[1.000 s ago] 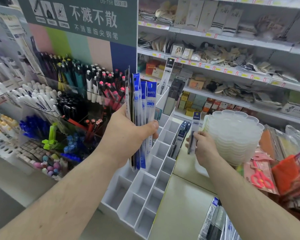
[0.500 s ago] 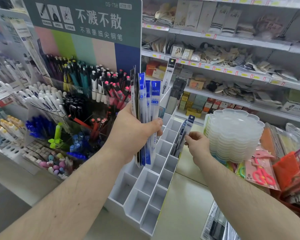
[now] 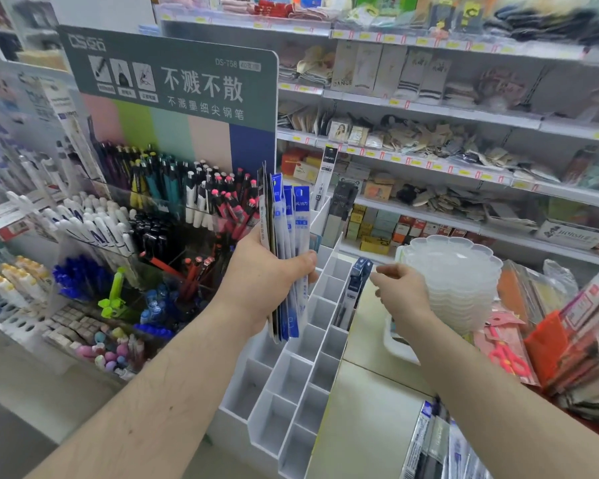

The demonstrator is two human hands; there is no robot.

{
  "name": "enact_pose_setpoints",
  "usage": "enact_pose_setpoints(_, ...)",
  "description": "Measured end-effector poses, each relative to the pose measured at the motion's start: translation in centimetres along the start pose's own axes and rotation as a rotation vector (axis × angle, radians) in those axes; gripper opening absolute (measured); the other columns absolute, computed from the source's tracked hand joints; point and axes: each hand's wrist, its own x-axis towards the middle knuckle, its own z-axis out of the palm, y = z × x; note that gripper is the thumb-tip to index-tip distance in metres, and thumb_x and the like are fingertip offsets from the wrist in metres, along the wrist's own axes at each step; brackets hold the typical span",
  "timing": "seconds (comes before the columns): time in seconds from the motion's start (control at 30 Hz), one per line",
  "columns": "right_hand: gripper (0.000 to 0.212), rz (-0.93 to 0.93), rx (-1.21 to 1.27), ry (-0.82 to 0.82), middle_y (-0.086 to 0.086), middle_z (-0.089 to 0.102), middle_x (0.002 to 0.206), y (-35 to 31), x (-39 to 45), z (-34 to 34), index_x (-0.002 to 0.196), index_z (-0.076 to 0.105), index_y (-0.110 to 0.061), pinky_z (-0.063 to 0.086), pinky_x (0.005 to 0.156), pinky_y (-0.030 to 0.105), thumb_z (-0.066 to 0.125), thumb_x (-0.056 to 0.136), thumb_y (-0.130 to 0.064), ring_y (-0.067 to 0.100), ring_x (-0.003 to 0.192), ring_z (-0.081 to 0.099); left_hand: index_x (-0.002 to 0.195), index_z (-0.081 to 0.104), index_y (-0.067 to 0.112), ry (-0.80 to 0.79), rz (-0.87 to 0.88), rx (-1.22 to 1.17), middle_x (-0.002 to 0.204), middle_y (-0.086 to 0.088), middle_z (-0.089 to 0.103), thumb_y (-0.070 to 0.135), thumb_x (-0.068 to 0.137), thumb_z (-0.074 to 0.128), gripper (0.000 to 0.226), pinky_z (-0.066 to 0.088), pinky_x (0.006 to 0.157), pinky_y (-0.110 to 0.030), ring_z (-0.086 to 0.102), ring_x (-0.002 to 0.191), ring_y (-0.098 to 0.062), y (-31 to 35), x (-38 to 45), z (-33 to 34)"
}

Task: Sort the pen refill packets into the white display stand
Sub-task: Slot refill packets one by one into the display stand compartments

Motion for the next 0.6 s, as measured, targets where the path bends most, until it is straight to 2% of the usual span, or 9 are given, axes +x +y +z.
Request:
enact_pose_setpoints(0.07, 0.007, -0.074, 0.076, -0.092, 0.007, 0.066, 0.088, -2.7, -2.6, -0.7, 0.097, 0.068, -0.012, 0.049, 0.067, 0.029, 0.065, 0.091, -0.01, 0.017, 0.072, 0.057, 0.101, 0.062, 0.011, -0.034, 0.004, 0.007, 0.07, -0.002, 0.072, 0.002, 0.083, 0.074, 0.024, 0.06, 0.075, -0.046, 0.072, 0.068, -0.02, 0.4, -0.4, 0.3)
enact_pose_setpoints(0.13, 0.005, -0.151, 0.147, -0.166, 0.008, 0.066, 0.083, -4.9, -5.1, -1.6, 0.095, 0.069, -0.01, 0.051, 0.065, 0.027, 0.066, 0.091, -0.008, 0.015, 0.068, 0.057, 0.099, 0.061, 0.014, -0.108, 0.007, 0.006, 0.069, -0.002, 0.071, 0.003, 0.082, 0.075, 0.025, 0.059, 0.076, -0.046, 0.072, 0.068, -0.019, 1.0, -1.2, 0.9)
enact_pose_setpoints(0.23, 0.003, -0.244, 0.255, -0.236, 0.005, 0.064, 0.071, -7.1, -8.5, -3.0, 0.09, 0.068, -0.009, 0.05, 0.059, 0.024, 0.066, 0.092, -0.008, 0.014, 0.061, 0.056, 0.102, 0.063, 0.015, -0.248, -0.011, 0.017, 0.072, -0.002, 0.072, 0.006, 0.083, 0.076, 0.026, 0.061, 0.073, -0.039, 0.073, 0.071, -0.018, 1.5, -2.9, 2.4)
enact_pose_setpoints(0.33, 0.009, -0.305, 0.329, -0.371, 0.001, 0.059, 0.062, -8.2, -11.1, -3.9, 0.082, 0.068, -0.011, 0.043, 0.051, 0.023, 0.072, 0.086, -0.018, 0.013, 0.053, 0.049, 0.105, 0.065, 0.012, -0.338, -0.064, -0.012, 0.073, -0.004, 0.072, 0.001, 0.083, 0.073, 0.026, 0.057, 0.065, -0.027, 0.072, 0.067, -0.016, 0.6, -3.6, 3.6)
enact_pose_setpoints(0.4, 0.007, -0.331, 0.244, -0.419, -0.005, 0.061, 0.058, -8.0, -12.1, -4.3, 0.082, 0.069, -0.012, 0.041, 0.046, 0.019, 0.074, 0.086, -0.014, 0.008, 0.047, 0.05, 0.107, 0.065, 0.012, -0.403, -0.117, -0.034, 0.074, -0.003, 0.071, -0.003, 0.084, 0.071, 0.028, 0.056, 0.068, -0.031, 0.07, 0.069, -0.018, -0.3, -3.6, 4.2)
enact_pose_setpoints(0.5, 0.005, -0.289, 0.135, -0.415, 0.0, 0.071, 0.068, -6.7, -12.3, -4.4, 0.091, 0.074, -0.006, 0.043, 0.04, 0.02, 0.07, 0.089, -0.004, 0.01, 0.048, 0.058, 0.106, 0.066, 0.008, -0.521, -0.192, -0.062, 0.079, -0.007, 0.069, -0.007, 0.086, 0.066, 0.025, 0.057, 0.071, -0.034, 0.069, 0.072, -0.02, -1.6, -3.5, 4.7)
enact_pose_setpoints(0.6, 0.008, -0.207, 0.161, -0.391, 0.008, 0.076, 0.084, -5.0, -11.6, -4.8, 0.095, 0.074, -0.006, 0.051, 0.049, 0.03, 0.067, 0.091, -0.005, 0.02, 0.065, 0.066, 0.113, 0.063, 0.01, -0.6, -0.306, -0.118, 0.088, -0.007, 0.073, -0.004, 0.088, 0.065, 0.029, 0.059, 0.076, -0.035, 0.073, 0.082, -0.021, -2.3, -3.4, 4.9)
